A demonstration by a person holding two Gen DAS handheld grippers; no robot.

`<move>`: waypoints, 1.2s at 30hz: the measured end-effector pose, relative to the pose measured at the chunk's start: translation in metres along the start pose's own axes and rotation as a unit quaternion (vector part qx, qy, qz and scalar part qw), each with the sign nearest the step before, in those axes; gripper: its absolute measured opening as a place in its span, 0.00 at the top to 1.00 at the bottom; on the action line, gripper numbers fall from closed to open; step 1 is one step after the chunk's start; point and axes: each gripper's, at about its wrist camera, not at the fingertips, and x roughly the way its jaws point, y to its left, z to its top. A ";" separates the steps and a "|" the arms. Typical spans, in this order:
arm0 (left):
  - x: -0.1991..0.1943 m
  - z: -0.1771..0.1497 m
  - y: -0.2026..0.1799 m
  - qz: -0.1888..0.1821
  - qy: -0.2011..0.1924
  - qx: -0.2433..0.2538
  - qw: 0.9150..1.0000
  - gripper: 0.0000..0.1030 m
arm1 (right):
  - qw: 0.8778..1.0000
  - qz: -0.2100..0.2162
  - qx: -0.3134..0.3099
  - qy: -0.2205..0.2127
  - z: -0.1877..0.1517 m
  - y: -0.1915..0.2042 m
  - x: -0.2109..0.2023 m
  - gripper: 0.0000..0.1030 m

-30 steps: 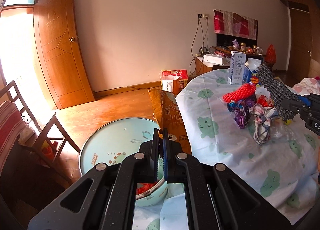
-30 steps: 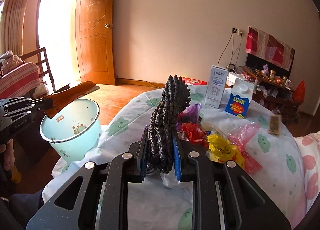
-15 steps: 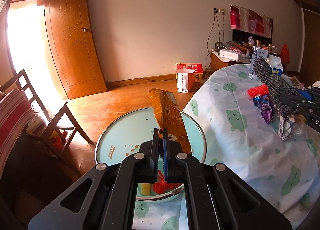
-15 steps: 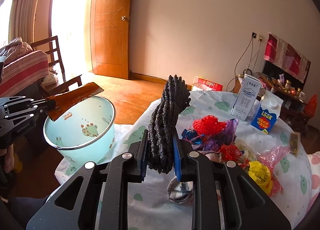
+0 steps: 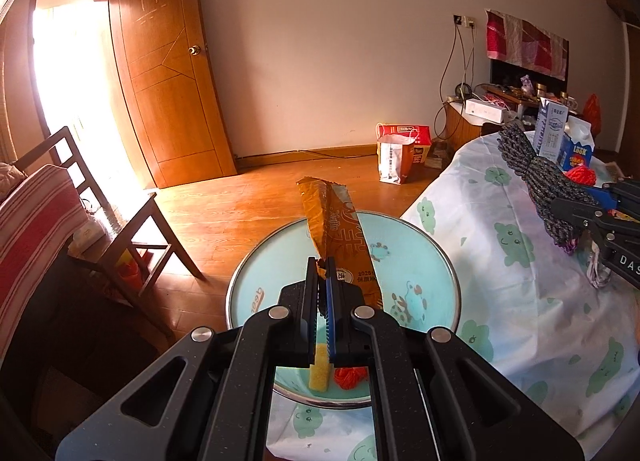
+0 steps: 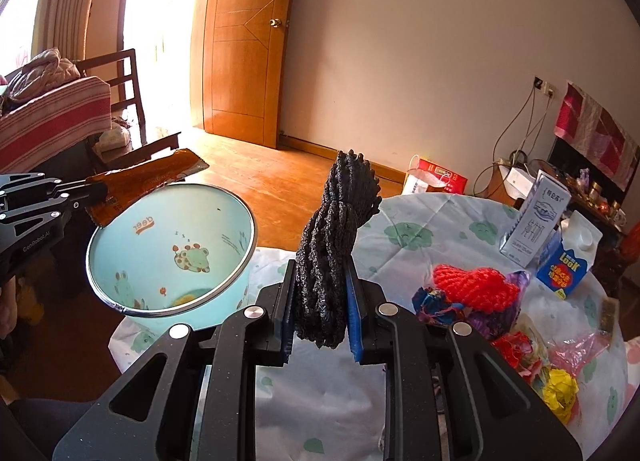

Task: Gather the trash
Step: 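Carry the orange wrapper and black strip over the bin with both tools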

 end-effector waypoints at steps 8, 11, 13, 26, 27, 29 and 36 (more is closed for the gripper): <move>0.005 0.000 0.014 0.015 0.008 -0.010 1.000 0.97 | 1.000 0.018 -0.024 0.005 0.009 0.020 0.017 0.79; 0.006 0.000 0.018 0.018 0.009 -0.012 1.000 0.97 | 0.999 0.023 -0.030 0.006 0.012 0.027 0.022 0.79; 0.007 0.000 0.020 0.020 0.011 -0.015 1.000 0.97 | 0.999 0.026 -0.033 0.007 0.014 0.030 0.024 0.79; 0.011 0.000 0.029 0.028 0.016 -0.021 0.999 0.97 | 0.998 0.036 -0.052 0.009 0.017 0.046 0.034 0.79; 0.011 0.000 0.029 0.029 0.016 -0.022 0.999 0.97 | 0.998 0.037 -0.053 0.010 0.018 0.047 0.035 0.79; 0.012 0.000 0.031 0.030 0.016 -0.022 0.999 0.97 | 0.998 0.039 -0.056 0.010 0.018 0.048 0.036 0.79; 0.012 -0.001 0.034 0.034 0.017 -0.026 0.999 0.97 | 0.997 0.045 -0.061 0.010 0.020 0.055 0.040 0.79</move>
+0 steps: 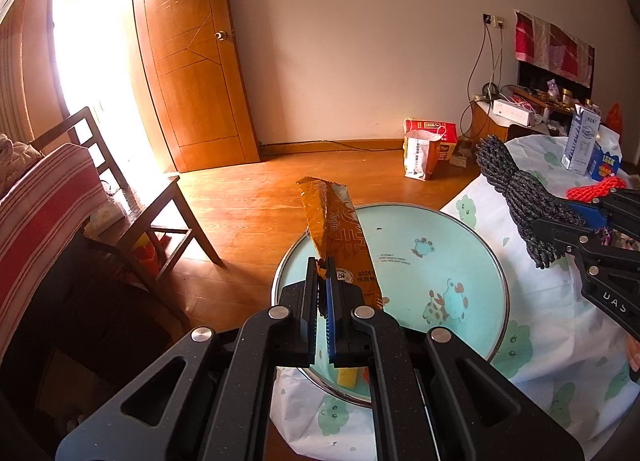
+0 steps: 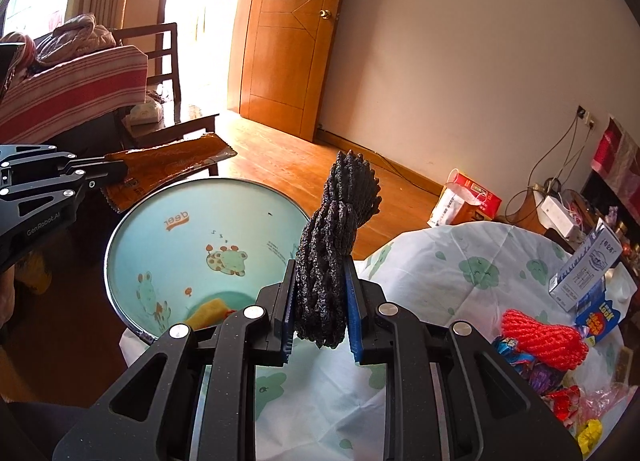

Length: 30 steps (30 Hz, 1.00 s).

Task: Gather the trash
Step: 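Carry the orange wrapper and black strip over the bin with both tools, then open both tools to drop the wrapper and black strip into the bin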

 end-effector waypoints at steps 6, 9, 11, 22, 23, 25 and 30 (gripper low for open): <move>0.001 -0.001 0.002 0.004 0.004 -0.002 1.000 0.97 | 1.000 0.003 -0.003 0.001 0.001 0.004 0.002 0.79; 0.001 -0.001 0.001 0.005 0.005 -0.002 1.000 0.97 | 1.000 0.003 -0.005 0.001 0.001 0.005 0.002 0.79; 0.002 -0.001 0.001 0.005 0.006 -0.002 1.000 0.97 | 1.000 0.004 -0.006 0.000 0.002 0.006 0.003 0.79; 0.003 0.000 0.002 0.005 0.007 -0.002 1.000 0.97 | 1.000 0.009 -0.009 -0.002 0.003 0.011 0.004 0.79; 0.004 0.000 0.002 0.005 0.007 -0.002 1.000 0.97 | 1.000 0.009 -0.009 -0.002 0.004 0.012 0.004 0.79; 0.004 -0.001 0.002 0.005 0.007 -0.001 1.000 0.97 | 1.000 0.009 -0.009 -0.002 0.004 0.012 0.004 0.79; 0.004 -0.002 0.002 0.005 0.007 -0.001 1.000 0.97 | 1.000 0.009 -0.010 -0.003 0.004 0.013 0.004 0.79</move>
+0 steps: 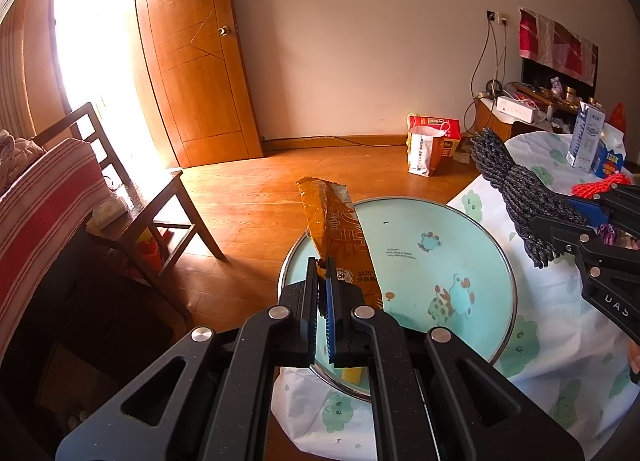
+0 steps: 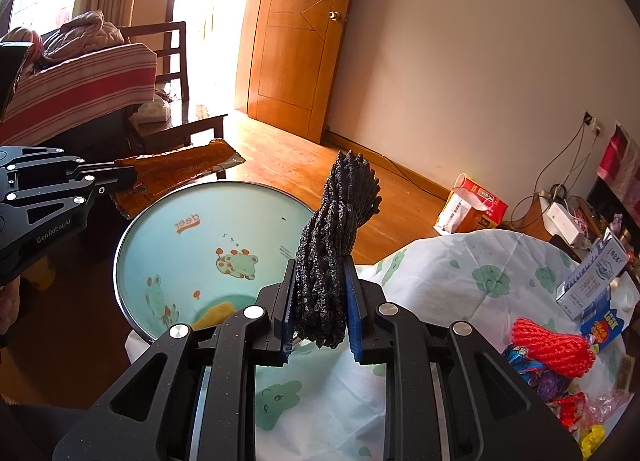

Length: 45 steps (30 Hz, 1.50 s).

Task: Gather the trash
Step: 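Open both tools to drop the wrapper and black strip into the bin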

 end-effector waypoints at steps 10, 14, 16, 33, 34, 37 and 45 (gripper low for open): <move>-0.001 -0.001 -0.001 -0.002 0.000 -0.001 1.000 0.97 | 1.000 0.002 -0.003 0.000 0.002 0.001 0.001 0.79; -0.001 -0.001 -0.001 -0.002 0.001 -0.001 1.000 0.97 | 1.000 0.003 -0.004 0.000 0.002 0.003 0.001 0.79; -0.001 -0.002 -0.001 -0.002 0.001 -0.001 1.000 0.97 | 1.000 0.004 -0.005 0.000 0.002 0.003 0.001 0.79; 0.000 -0.004 -0.009 -0.019 0.005 0.000 1.000 0.96 | 1.000 0.019 -0.014 0.003 0.002 0.012 0.005 0.78; 0.000 -0.004 -0.009 -0.020 0.005 0.000 1.000 0.94 | 1.000 0.020 -0.015 0.003 0.002 0.012 0.006 0.76; 0.000 -0.004 -0.010 -0.023 0.005 -0.001 1.000 0.93 | 1.000 0.022 -0.009 0.005 0.002 0.011 0.007 0.58; 0.000 -0.004 -0.009 -0.012 0.002 -0.008 1.000 0.51 | 1.000 0.022 0.008 0.006 -0.004 0.006 0.006 0.49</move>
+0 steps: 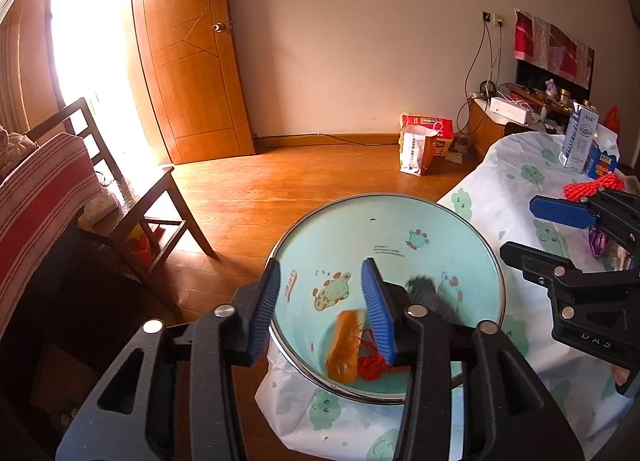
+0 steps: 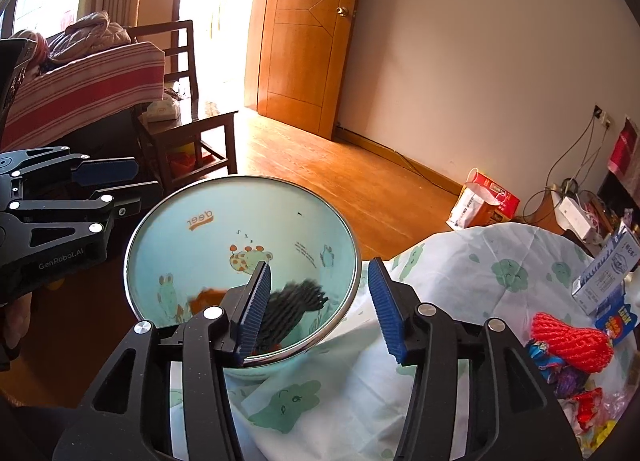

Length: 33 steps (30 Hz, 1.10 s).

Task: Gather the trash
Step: 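Open both tools to drop the wrapper and black strip into the bin, then move the left tool to the plaid cloth and grasp it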

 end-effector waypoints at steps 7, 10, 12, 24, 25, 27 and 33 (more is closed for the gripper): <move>-0.001 -0.001 0.001 0.011 -0.004 -0.005 1.000 0.24 | 1.000 -0.011 0.010 0.003 -0.009 -0.002 -0.006 0.40; -0.001 -0.003 0.000 0.007 -0.002 -0.004 1.000 0.23 | 1.000 -0.020 0.014 0.004 -0.013 -0.006 -0.012 0.39; 0.000 -0.005 -0.005 0.004 0.001 -0.003 1.000 0.21 | 0.999 -0.028 0.022 0.007 -0.017 -0.011 -0.020 0.38; -0.003 -0.023 -0.078 -0.057 0.021 0.054 0.997 0.17 | 0.991 -0.102 0.089 0.008 -0.078 -0.068 -0.109 0.30; -0.004 -0.024 -0.086 -0.065 0.021 0.059 0.996 0.17 | 0.989 -0.111 0.094 0.008 -0.086 -0.074 -0.117 0.29; -0.009 -0.026 -0.104 -0.077 0.019 0.072 0.994 0.17 | 0.984 -0.140 0.108 0.015 -0.107 -0.090 -0.137 0.29; -0.019 -0.028 -0.158 -0.123 0.013 0.100 0.987 0.17 | 0.964 -0.199 0.173 0.031 -0.168 -0.138 -0.184 0.29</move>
